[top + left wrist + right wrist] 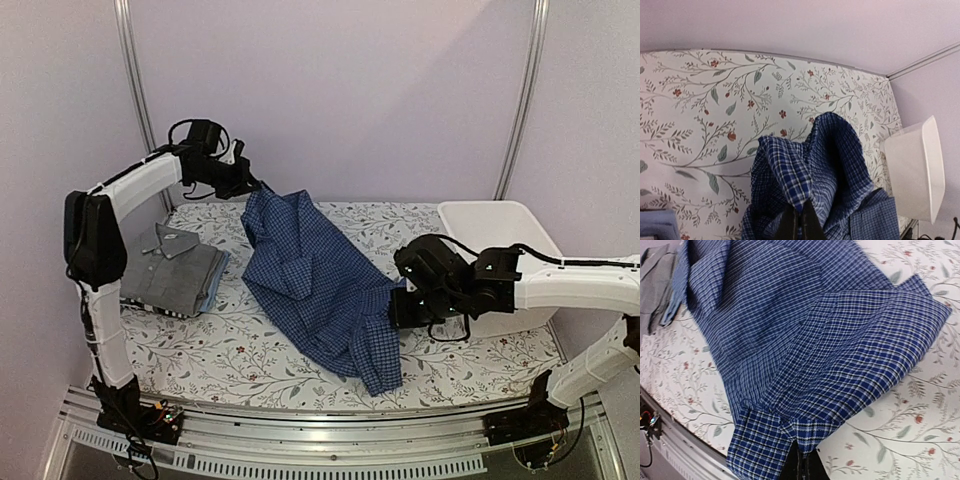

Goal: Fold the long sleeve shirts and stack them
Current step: Flatten out the square-folded shirt at the center of the board.

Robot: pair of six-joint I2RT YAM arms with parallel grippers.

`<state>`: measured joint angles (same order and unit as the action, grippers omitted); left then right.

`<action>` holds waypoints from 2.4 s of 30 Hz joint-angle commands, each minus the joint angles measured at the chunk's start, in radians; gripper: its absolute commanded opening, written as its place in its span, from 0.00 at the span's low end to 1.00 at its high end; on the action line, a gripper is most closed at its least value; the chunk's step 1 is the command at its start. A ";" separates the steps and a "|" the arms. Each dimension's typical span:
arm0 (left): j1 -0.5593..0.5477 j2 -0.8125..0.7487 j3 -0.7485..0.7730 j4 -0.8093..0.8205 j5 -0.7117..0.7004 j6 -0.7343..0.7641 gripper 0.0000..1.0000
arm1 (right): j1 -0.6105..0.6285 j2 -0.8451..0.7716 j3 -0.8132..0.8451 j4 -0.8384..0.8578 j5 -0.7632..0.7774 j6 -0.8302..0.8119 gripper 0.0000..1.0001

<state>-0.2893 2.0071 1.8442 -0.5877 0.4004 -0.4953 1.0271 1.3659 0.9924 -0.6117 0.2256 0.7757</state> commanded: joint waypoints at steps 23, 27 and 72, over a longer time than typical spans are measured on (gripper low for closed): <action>-0.113 -0.005 -0.086 -0.014 -0.044 0.043 0.64 | -0.101 0.499 0.382 0.241 -0.078 -0.261 0.62; -0.140 -0.126 -0.360 0.083 -0.021 0.004 0.62 | -0.163 0.622 0.469 0.280 -0.164 -0.372 0.65; -0.270 0.097 -0.350 0.112 -0.072 0.007 0.18 | 0.043 0.167 -0.297 0.520 -0.291 -0.231 0.07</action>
<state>-0.5262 2.1075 1.4460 -0.4133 0.3557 -0.5243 1.0435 1.5787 0.7349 -0.1196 -0.1043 0.4610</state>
